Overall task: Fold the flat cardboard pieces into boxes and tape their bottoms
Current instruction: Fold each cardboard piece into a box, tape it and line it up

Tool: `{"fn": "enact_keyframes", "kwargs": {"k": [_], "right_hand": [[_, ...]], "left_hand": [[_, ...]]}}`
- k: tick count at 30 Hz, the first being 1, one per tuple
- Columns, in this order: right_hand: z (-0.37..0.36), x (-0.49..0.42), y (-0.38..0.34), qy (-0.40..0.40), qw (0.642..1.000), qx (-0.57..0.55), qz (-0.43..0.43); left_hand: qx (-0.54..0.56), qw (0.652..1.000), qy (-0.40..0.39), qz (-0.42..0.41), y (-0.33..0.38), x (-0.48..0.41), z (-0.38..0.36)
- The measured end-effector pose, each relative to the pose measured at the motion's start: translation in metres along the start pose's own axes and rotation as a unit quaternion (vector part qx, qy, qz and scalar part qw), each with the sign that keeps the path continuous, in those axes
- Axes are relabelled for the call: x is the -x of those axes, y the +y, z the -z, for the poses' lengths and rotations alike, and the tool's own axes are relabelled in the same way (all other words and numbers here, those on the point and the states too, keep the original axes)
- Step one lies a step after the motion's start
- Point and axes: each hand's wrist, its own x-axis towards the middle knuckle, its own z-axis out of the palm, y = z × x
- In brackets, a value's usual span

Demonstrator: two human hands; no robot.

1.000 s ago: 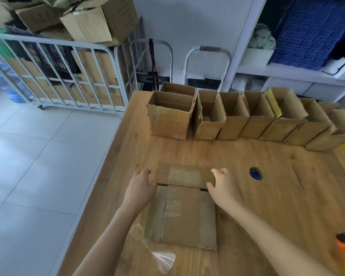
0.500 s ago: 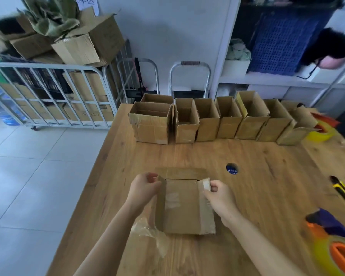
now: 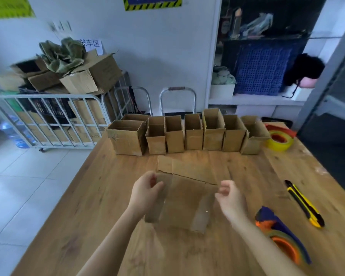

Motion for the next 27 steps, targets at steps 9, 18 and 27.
{"fn": "enact_keyframes", "kwargs": {"k": [9,18,27], "right_hand": [[0.038,0.017,-0.047,-0.09,0.831,0.308,0.453],[0.037,0.004,-0.046,-0.089,0.813,0.32,0.479],[0.032,-0.007,-0.034,-0.053,0.832,0.304,0.46]], "left_hand": [[-0.149,0.971,0.041,-0.18,0.032,0.041,-0.036],[-0.203,0.943,-0.006,-0.262,0.053,0.033,-0.019],[-0.419,0.892,-0.068,-0.157,0.022,0.004,0.015]]}}
